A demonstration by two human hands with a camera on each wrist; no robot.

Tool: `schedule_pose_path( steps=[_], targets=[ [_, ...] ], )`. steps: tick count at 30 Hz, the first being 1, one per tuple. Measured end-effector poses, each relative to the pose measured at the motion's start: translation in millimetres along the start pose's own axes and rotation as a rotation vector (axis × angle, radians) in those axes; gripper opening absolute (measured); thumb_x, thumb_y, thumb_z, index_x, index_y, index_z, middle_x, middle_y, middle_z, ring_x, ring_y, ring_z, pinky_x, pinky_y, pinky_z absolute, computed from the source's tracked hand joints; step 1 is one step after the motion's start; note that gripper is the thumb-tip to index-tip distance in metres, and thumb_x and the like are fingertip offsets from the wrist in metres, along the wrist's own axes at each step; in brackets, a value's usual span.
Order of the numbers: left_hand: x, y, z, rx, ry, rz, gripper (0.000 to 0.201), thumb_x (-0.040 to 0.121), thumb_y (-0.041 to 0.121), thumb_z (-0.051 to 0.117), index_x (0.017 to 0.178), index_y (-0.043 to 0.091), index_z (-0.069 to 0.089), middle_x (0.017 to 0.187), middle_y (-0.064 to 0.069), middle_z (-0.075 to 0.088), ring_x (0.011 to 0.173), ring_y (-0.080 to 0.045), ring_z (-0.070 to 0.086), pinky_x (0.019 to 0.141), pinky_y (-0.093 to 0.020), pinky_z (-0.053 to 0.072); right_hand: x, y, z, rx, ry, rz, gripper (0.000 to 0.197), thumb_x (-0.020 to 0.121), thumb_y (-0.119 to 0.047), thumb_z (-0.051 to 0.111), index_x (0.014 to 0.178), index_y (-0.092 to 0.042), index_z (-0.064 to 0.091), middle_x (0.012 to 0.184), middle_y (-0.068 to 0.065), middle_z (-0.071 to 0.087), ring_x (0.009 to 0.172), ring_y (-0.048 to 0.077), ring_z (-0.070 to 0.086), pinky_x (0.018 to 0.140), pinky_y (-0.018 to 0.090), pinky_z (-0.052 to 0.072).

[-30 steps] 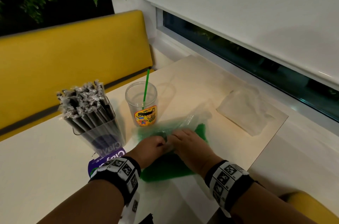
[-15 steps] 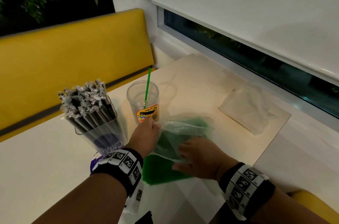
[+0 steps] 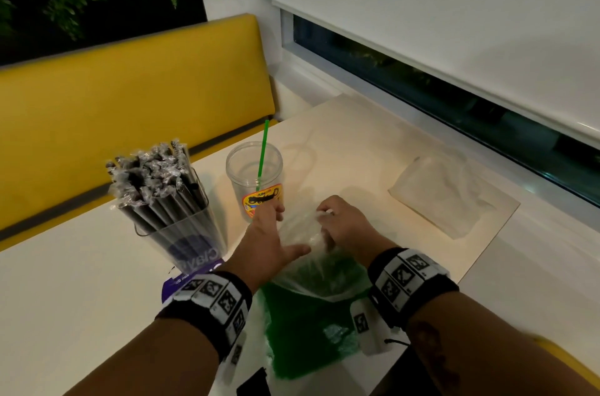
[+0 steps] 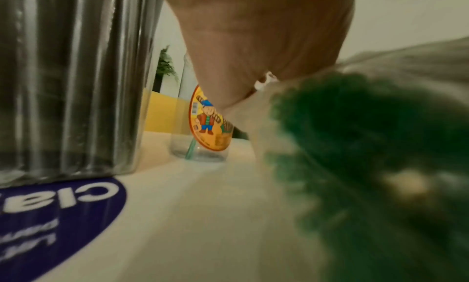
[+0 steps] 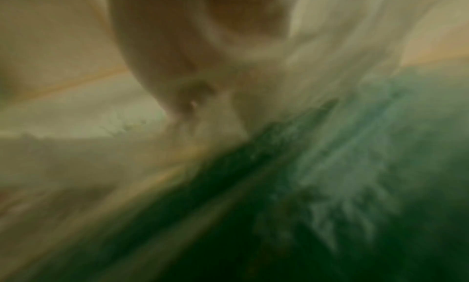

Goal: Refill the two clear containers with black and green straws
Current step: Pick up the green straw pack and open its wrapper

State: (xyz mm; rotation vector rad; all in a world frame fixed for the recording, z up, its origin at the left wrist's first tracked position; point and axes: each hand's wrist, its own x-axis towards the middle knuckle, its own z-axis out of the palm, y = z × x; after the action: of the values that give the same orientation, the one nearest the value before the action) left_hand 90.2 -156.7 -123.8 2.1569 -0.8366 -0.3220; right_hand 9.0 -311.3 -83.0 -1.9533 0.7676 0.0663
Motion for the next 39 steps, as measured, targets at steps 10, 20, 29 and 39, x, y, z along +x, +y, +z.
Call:
schedule_pose_path(
  steps=[10, 20, 29, 39],
  targets=[
    [-11.7, -8.4, 7.8, 0.388, -0.226, 0.185, 0.015, 0.085, 0.009, 0.047, 0.096, 0.013, 0.056, 0.094, -0.009, 0.057, 0.086, -0.027, 0.055, 0.070, -0.027, 0.031, 16.5, 10.9, 2.8, 0.084, -0.030, 0.077, 0.022, 0.093, -0.010, 0.051, 0.115, -0.012, 0.054, 0.087, 0.012, 0.064, 0.064, 0.020, 0.055, 0.055, 0.028, 0.045],
    [4.2, -0.6, -1.2, -0.383, -0.024, -0.589, 0.022, 0.084, 0.019, 0.070, 0.100, 0.006, 0.062, 0.092, -0.010, 0.062, 0.074, -0.021, 0.058, 0.057, -0.027, 0.043, 5.8, 26.9, 7.7, -0.825, -0.089, -0.467, 0.027, 0.087, -0.021, 0.066, 0.109, -0.036, 0.068, 0.150, 0.003, 0.038, 0.146, 0.030, 0.019, 0.119, 0.053, 0.011],
    [-0.2, -10.3, -25.7, 0.356, -0.223, -0.047, 0.072, 0.076, -0.015, 0.048, 0.138, 0.023, 0.052, 0.138, -0.011, 0.039, 0.125, -0.032, 0.046, 0.106, -0.034, 0.040, 2.4, 21.4, -6.2, -1.006, -0.064, -0.209, 0.128, 0.067, -0.059, 0.077, 0.155, -0.019, -0.008, 0.161, 0.016, -0.021, 0.148, 0.040, -0.018, 0.114, 0.067, -0.003],
    [-11.8, 2.5, -30.8, 0.113, -0.632, -0.401, 0.122, 0.080, 0.004, 0.069, 0.147, 0.031, -0.030, 0.143, -0.018, 0.042, 0.086, -0.027, 0.070, 0.067, -0.030, 0.060, -13.4, -8.2, -7.7, -1.095, 0.122, -0.646, 0.056, 0.080, -0.019, 0.058, 0.135, -0.009, 0.052, 0.157, 0.026, 0.023, 0.147, 0.045, 0.013, 0.114, 0.068, 0.014]
  ],
)
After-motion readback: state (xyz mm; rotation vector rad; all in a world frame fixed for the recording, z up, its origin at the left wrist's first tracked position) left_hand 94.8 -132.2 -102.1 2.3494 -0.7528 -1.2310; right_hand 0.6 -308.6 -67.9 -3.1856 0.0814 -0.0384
